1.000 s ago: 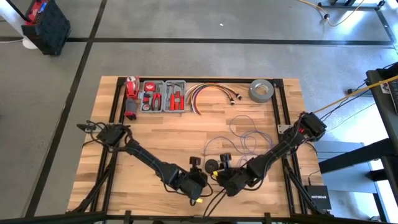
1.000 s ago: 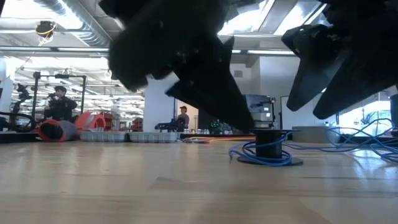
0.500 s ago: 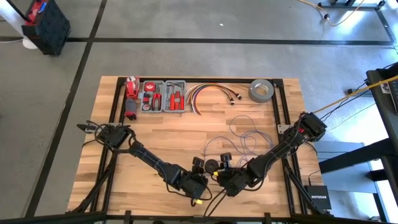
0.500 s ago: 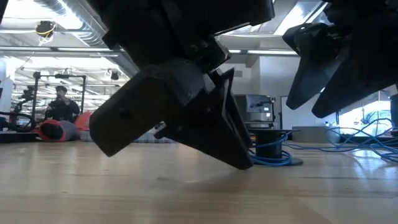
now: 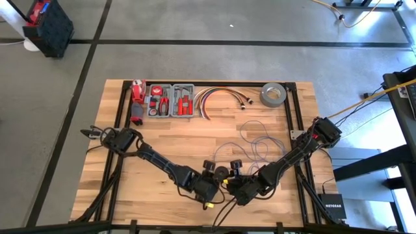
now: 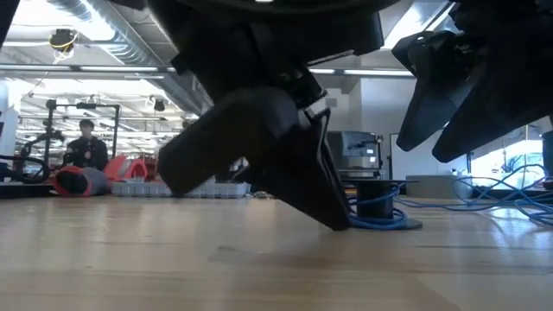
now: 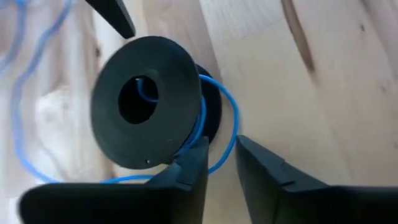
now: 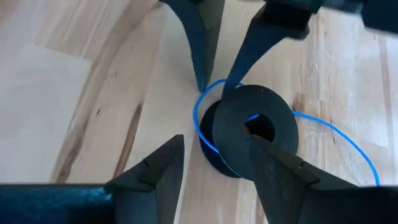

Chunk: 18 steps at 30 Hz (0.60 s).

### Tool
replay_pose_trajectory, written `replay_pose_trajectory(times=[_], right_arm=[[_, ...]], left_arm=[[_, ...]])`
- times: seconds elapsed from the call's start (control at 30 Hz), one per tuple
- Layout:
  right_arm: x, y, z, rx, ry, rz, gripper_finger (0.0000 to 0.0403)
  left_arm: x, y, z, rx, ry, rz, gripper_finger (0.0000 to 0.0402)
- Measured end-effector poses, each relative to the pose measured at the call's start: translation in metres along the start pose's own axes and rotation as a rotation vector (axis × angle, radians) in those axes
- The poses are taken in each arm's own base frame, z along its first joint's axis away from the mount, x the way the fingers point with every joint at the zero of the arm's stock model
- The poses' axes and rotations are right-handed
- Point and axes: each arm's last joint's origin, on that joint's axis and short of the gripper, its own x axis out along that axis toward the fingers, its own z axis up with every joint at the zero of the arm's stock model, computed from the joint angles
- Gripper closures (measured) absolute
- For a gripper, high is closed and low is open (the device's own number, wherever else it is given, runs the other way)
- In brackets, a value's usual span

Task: Coil cords
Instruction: Uncoil the blue wire into the black spool

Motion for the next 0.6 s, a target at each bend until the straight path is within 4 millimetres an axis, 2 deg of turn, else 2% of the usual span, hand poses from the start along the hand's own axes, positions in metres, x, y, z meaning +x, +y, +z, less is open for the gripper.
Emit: replay_pose_trajectory(times=[0.23,0.43,0.6], right_arm=[[0.000,0.000,0.000,0.000,0.000,0.001,0.0221],[0.000,0.000,0.001,-0.006,-0.009,-0.006,0.0221],[0.002,-0.001,0.009,0.014,-0.087,-0.035,0.0221]], left_arm=[[0.009,0.009,-0.004,-0.077,0.046,-0.151,0.0394],[0.000,0.006,-0.001,-0.107,0.030,-0.156,0.0399],[-0.011,0.002,0.001,-0.139,0.028,-0.169,0.0400]])
